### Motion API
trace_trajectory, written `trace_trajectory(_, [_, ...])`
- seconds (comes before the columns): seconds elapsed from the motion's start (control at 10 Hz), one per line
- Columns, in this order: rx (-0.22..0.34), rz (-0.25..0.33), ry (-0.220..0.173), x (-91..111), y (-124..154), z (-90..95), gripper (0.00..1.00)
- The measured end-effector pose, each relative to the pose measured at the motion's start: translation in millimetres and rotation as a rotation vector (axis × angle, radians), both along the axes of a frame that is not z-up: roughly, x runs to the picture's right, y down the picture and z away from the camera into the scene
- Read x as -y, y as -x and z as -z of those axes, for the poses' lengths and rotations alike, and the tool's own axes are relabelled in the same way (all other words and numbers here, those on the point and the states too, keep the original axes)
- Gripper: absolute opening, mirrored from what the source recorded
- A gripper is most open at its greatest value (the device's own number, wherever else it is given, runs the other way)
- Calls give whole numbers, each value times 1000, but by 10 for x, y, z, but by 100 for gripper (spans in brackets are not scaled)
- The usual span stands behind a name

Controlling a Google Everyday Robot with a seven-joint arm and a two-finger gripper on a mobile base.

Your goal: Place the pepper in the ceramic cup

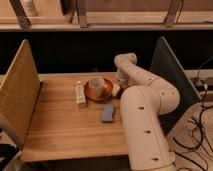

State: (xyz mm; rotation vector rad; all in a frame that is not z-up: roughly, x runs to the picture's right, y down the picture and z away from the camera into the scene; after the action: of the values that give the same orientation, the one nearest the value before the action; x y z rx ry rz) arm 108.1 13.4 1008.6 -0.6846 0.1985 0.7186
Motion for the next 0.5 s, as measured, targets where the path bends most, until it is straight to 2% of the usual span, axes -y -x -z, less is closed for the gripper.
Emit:
trace_trajectory(0.3, [6,-5,30,-70,33,-49,79])
trace_trajectory(0.5, [8,-10,47,-110,37,-81,67])
